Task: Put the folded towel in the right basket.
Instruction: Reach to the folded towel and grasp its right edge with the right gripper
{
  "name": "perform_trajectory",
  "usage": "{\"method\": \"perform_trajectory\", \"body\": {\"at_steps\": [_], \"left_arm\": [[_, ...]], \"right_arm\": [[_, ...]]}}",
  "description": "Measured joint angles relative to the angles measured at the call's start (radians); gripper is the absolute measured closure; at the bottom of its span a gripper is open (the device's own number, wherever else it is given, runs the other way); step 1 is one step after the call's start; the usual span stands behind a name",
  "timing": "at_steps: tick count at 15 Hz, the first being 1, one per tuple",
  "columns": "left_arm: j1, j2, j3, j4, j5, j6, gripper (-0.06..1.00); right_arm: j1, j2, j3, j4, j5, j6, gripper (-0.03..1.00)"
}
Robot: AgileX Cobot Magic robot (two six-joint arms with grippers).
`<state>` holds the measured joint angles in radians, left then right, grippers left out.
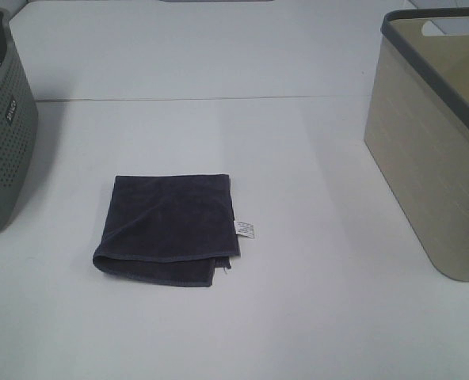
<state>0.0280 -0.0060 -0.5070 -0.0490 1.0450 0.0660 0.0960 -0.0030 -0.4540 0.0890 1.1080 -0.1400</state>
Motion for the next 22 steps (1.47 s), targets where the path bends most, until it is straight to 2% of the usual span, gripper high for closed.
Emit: {"method": "perform_trajectory", "body": {"at_steps": [22], "left_arm": [[0.0, 0.0, 0.0, 0.0, 0.0, 0.0, -0.05]], "right_arm": [[0.0, 0.0, 0.0, 0.0, -0.001, 0.0, -0.01]]}}
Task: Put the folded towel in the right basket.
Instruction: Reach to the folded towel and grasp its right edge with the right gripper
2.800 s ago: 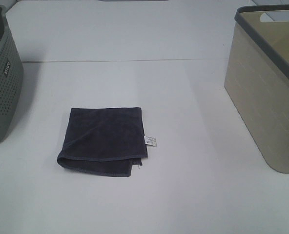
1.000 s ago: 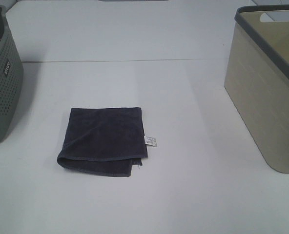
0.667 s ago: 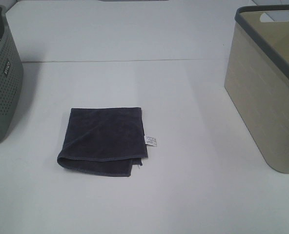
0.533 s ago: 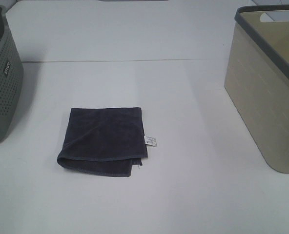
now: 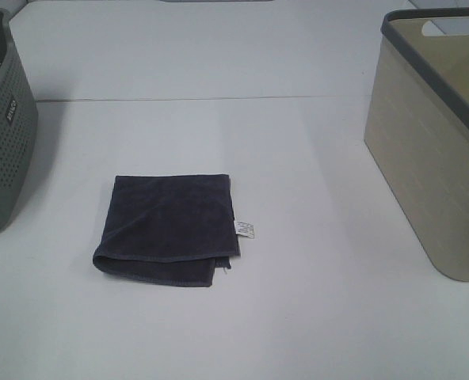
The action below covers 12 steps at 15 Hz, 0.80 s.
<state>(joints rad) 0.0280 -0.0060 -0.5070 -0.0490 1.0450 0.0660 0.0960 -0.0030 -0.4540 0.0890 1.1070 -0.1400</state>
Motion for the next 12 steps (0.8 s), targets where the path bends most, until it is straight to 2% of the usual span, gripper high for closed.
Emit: {"method": "perform_trajectory", "body": {"at_steps": [2, 4, 7, 9, 10, 11, 12], "left_arm": [[0.0, 0.0, 0.0, 0.0, 0.0, 0.0, -0.05], [0.0, 0.0, 0.0, 0.0, 0.0, 0.0, -0.05], [0.0, 0.0, 0.0, 0.0, 0.0, 0.0, -0.05], [0.0, 0.0, 0.0, 0.0, 0.0, 0.0, -0.05], [0.0, 0.0, 0.0, 0.0, 0.0, 0.0, -0.05], [0.0, 0.0, 0.0, 0.0, 0.0, 0.0, -0.05], [0.0, 0.0, 0.0, 0.0, 0.0, 0.0, -0.05]], "right_arm": [[0.0, 0.017, -0.004, 0.0, 0.001, 0.0, -0.01], [0.0, 0.129, -0.063, 0.0, 0.011, 0.022, -0.01], [0.0, 0.564, -0.402, 0.042, 0.104, 0.066, -0.01], [0.0, 0.833, -0.622, 0.089, 0.106, 0.077, -0.01], [0.0, 0.891, -0.677, 0.1, 0.106, 0.081, -0.01], [0.0, 1.072, -0.843, 0.158, 0.105, 0.09, -0.01], [0.0, 1.154, -0.901, 0.195, 0.105, 0.085, -0.01]]}}
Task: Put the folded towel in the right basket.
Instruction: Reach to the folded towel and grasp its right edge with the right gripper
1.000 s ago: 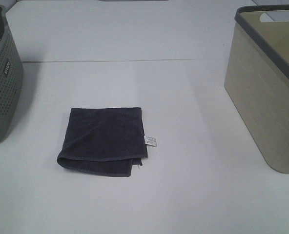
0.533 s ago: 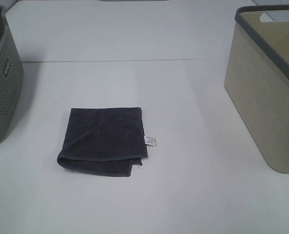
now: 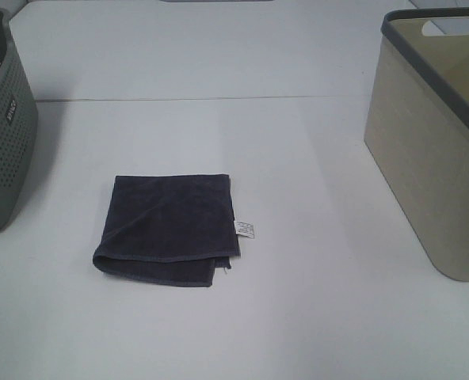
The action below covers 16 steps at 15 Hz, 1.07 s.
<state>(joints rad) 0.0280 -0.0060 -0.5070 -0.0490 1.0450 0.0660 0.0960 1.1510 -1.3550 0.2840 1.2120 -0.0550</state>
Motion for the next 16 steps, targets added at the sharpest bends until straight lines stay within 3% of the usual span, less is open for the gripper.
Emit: {"method": "perform_trajectory", "body": {"at_steps": [4, 6, 9, 11, 16], "left_arm": [[0.0, 0.0, 0.0, 0.0, 0.0, 0.0, -0.05], [0.0, 0.0, 0.0, 0.0, 0.0, 0.0, -0.05], [0.0, 0.0, 0.0, 0.0, 0.0, 0.0, -0.05], [0.0, 0.0, 0.0, 0.0, 0.0, 0.0, -0.05], [0.0, 0.0, 0.0, 0.0, 0.0, 0.0, -0.05]], "right_arm": [[0.019, 0.243, -0.078, 0.161, -0.001, -0.038, -0.01], [0.122, 0.368, -0.078, 0.194, -0.016, -0.04, -0.01], [0.293, 0.559, -0.078, 0.24, -0.129, -0.032, -0.01], [0.33, 0.638, -0.078, 0.269, -0.17, -0.032, -0.01], [0.336, 0.795, -0.078, 0.33, -0.386, -0.032, -0.01]]}}
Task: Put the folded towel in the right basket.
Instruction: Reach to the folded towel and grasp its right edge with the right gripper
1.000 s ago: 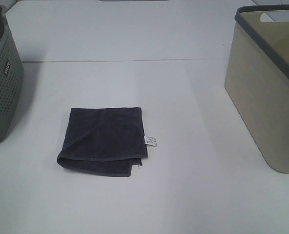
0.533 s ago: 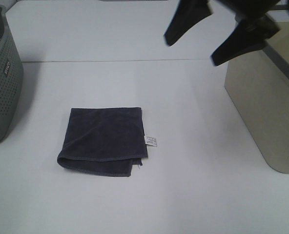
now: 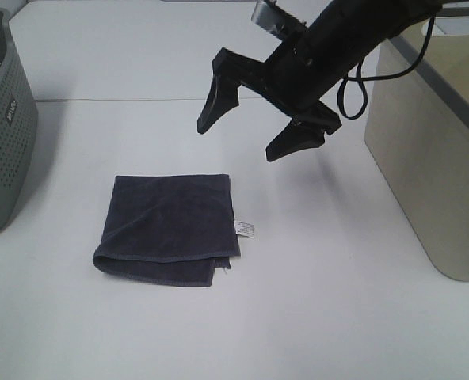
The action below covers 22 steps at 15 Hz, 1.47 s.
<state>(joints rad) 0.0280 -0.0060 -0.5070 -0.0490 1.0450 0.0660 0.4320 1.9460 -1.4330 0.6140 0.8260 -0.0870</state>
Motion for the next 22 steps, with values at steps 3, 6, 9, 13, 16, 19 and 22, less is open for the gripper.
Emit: {"method": "perform_trajectory", "body": {"at_steps": [3, 6, 9, 13, 16, 19, 22], "left_arm": [[0.0, 0.0, 0.0, 0.0, 0.0, 0.0, -0.05], [0.0, 0.0, 0.0, 0.0, 0.0, 0.0, -0.05], [0.0, 0.0, 0.0, 0.0, 0.0, 0.0, -0.05], [0.0, 0.0, 0.0, 0.0, 0.0, 0.0, -0.05], [0.0, 0.0, 0.0, 0.0, 0.0, 0.0, -0.05], [0.0, 0.0, 0.0, 0.0, 0.0, 0.0, -0.05], [0.0, 0.0, 0.0, 0.0, 0.0, 0.0, -0.05]], "right_arm": [[0.0, 0.148, 0.0, 0.0, -0.041, 0.0, -0.01], [0.0, 0.227, 0.0, -0.02, -0.094, -0.001, -0.01], [0.0, 0.255, 0.0, -0.027, -0.146, -0.001, -0.01], [0.0, 0.283, -0.013, 0.023, -0.174, -0.001, -0.01], [0.011, 0.308, -0.025, 0.096, -0.174, -0.009, -0.01], [0.088, 0.347, -0.035, 0.227, -0.183, -0.036, 0.03], [0.175, 0.393, -0.039, 0.394, -0.18, -0.04, 0.32]]}}
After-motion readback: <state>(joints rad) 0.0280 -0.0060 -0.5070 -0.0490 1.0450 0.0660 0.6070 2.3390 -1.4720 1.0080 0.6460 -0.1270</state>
